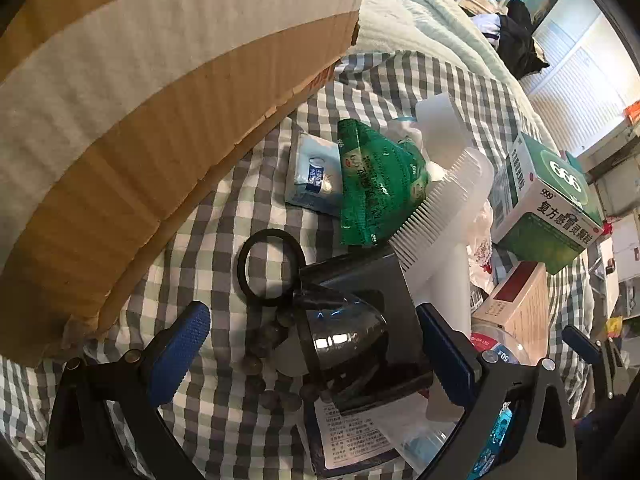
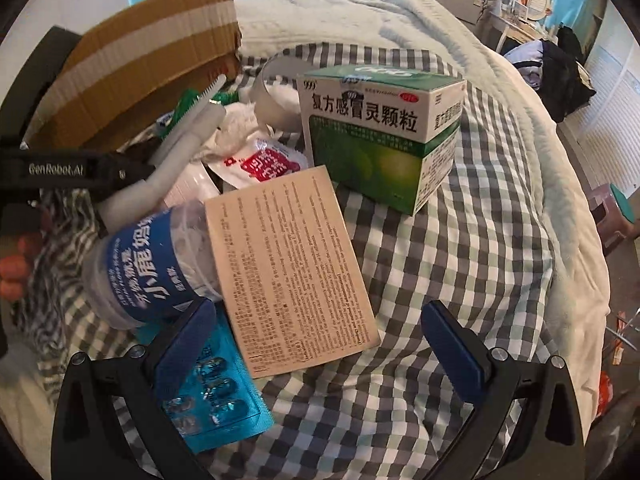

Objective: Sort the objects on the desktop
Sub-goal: 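Grasp the clear blue-label water bottle with the left tool while the right tool grasps the white barcode box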

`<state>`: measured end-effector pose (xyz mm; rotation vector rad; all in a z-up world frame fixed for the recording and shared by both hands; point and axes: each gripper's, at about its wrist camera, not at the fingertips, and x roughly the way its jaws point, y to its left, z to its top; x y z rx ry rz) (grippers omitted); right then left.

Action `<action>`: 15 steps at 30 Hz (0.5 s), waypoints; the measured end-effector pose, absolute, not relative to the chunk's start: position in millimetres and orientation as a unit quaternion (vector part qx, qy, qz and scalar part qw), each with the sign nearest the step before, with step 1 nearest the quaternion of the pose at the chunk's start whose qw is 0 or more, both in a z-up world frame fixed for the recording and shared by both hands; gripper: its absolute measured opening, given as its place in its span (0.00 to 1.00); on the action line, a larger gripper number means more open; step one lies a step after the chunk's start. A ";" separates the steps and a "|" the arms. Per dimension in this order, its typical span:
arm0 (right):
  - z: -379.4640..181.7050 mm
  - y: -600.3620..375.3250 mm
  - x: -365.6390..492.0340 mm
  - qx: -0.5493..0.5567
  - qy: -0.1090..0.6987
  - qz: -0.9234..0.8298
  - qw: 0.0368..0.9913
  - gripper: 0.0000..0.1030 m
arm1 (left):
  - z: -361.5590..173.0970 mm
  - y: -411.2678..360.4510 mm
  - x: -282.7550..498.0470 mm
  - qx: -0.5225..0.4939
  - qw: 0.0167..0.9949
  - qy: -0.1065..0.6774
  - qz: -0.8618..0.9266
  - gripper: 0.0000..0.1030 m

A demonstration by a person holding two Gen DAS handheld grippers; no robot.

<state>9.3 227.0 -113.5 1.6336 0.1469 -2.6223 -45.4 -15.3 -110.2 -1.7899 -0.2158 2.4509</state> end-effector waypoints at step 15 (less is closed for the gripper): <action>-145.7 216.6 3.5 0.563 0.028 -0.826 0.032 0.86 | -107.1 -20.2 -42.4 -0.594 0.081 -0.081 0.796 0.85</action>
